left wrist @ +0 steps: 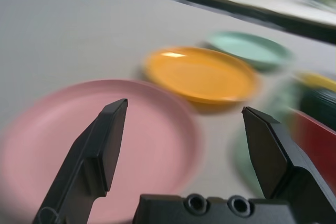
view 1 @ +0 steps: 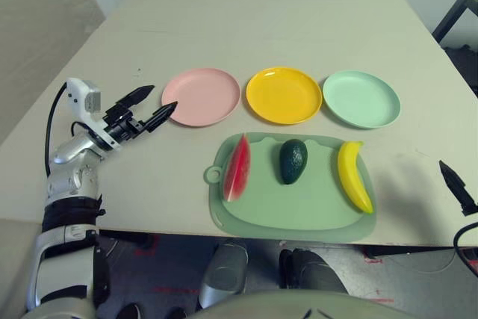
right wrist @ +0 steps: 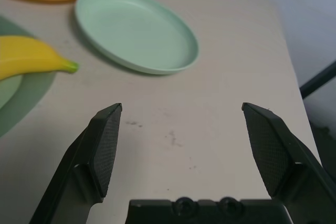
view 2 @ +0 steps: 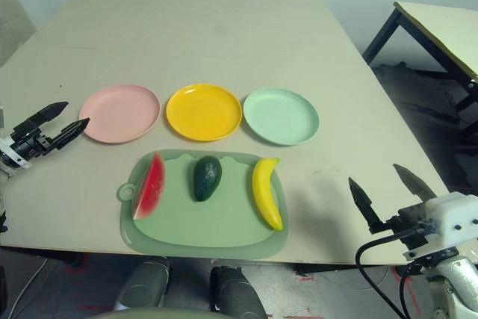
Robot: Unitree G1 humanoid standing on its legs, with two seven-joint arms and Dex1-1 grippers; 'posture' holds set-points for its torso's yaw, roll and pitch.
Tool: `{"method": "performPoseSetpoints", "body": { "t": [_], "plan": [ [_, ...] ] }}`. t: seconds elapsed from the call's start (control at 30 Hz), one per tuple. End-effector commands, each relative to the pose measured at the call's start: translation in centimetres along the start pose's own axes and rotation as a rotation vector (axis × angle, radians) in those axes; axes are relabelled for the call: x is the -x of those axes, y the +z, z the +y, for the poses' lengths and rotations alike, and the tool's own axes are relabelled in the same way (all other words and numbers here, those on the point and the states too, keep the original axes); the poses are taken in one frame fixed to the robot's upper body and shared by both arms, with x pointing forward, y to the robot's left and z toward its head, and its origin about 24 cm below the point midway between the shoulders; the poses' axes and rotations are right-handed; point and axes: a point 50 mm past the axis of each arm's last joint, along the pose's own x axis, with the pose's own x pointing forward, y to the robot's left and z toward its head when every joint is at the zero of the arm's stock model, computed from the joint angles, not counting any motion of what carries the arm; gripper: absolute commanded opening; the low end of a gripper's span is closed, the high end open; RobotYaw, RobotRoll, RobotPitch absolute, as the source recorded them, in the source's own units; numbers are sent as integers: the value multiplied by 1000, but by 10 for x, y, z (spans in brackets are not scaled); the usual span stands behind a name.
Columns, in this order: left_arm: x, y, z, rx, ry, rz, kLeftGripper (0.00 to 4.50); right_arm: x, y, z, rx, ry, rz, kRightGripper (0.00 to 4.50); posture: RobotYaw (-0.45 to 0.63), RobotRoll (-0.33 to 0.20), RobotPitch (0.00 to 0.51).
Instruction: Place the fruits into color-matched plates.
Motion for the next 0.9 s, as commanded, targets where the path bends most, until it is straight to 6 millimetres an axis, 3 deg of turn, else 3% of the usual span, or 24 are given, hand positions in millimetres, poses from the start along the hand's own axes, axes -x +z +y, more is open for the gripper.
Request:
{"method": "performPoseSetpoints", "body": {
  "t": [0.03,0.13,0.33,0.47,0.67,0.9],
  "plan": [
    [-7,0,-15,-31,-273,186,4454,-10,13,8,53,215,64,4500,158,0,153],
    [-5,1,-19,-51,-398,304,4454,-21,26,-1,116,302,119,4500,150,0,151],
    [-17,16,-21,-85,-487,298,4454,-55,62,-11,567,610,176,4500,150,0,138],
    [-25,23,-24,-110,-533,304,4454,-84,82,-4,683,773,111,4500,160,0,124],
    [-33,34,-27,-147,-586,322,4454,-115,87,30,821,1040,36,4500,201,0,130],
    [-33,47,-34,-179,-631,415,4454,-126,81,38,933,1191,50,4500,224,0,135]
  ]
}}
